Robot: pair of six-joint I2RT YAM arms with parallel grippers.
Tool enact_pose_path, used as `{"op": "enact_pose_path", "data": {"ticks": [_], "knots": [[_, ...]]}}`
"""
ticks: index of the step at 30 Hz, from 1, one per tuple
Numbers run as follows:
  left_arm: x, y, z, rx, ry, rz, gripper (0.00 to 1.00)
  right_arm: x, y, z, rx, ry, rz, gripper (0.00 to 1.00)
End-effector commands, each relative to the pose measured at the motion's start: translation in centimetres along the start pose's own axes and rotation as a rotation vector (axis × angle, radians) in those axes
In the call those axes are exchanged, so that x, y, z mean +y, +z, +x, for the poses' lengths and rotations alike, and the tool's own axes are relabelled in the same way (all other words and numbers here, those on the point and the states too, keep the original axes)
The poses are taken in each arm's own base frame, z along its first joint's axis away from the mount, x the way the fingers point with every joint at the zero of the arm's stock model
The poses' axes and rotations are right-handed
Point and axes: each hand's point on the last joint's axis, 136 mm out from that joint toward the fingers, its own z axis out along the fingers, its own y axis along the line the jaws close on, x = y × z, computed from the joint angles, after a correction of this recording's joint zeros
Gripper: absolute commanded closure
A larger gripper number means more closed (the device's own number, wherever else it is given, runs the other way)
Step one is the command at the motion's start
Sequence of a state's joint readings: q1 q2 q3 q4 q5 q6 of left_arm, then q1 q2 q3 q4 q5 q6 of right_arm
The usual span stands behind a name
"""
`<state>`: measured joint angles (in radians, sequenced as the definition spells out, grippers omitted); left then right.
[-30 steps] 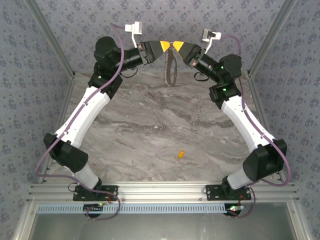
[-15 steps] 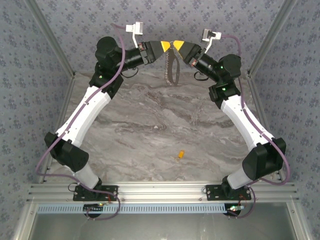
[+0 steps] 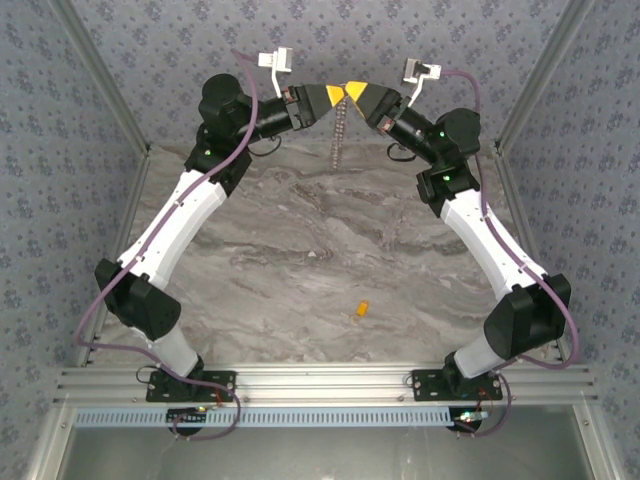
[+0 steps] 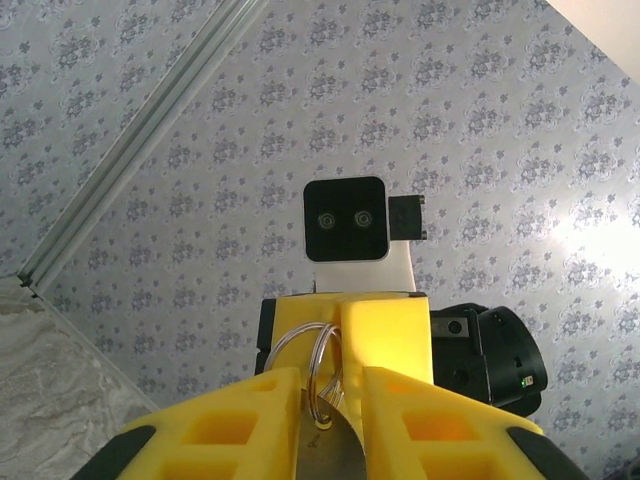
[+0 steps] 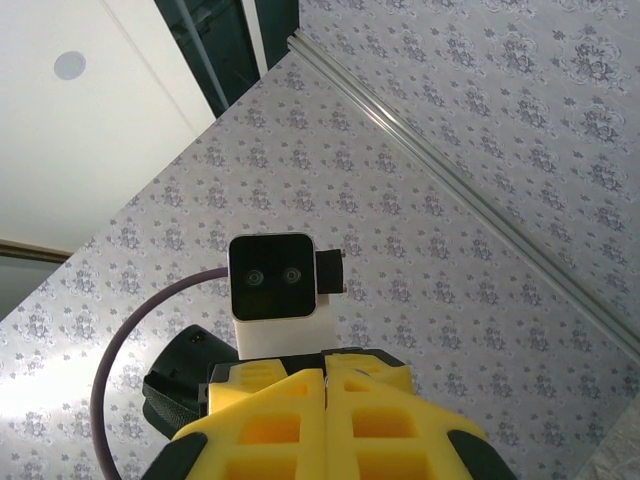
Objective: Put the keys on the keyring
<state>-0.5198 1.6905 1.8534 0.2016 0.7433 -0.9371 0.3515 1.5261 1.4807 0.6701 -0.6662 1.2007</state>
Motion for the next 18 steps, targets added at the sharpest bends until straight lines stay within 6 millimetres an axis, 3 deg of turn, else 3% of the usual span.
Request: {"op": "enact_pose_path", "data": {"ticks": [1,5,8,10,18], "knots": [[-1.1,0.2,0.0,0.0,0.028,0.027,0.82,0.7,0.1,0.2,0.0,-0.003,-0.031,1.0],[-1.2,0.1,-0.1,-0.002,0.044,0.025,0.95,0.4,-0.1,0.2,0.001,0.0,-0.022,0.96],[-1.4,-0.1,-0.1,0.01,0.078,0.016,1.0,-0.3,-1.3,-0.6,-0.034,-0.007,0.019,0.7],[-1.7,-0.3,-0.2,0.018,0.104,0.012,1.0,-0.7,-2.3,-1.5,-0.063,-0.013,0.046,0.61],[-2.4,-0.9,0.1,0.066,0.21,0.012,1.0,0.4,-3.6,-1.9,-0.066,-0.031,0.051,0.58]]}}
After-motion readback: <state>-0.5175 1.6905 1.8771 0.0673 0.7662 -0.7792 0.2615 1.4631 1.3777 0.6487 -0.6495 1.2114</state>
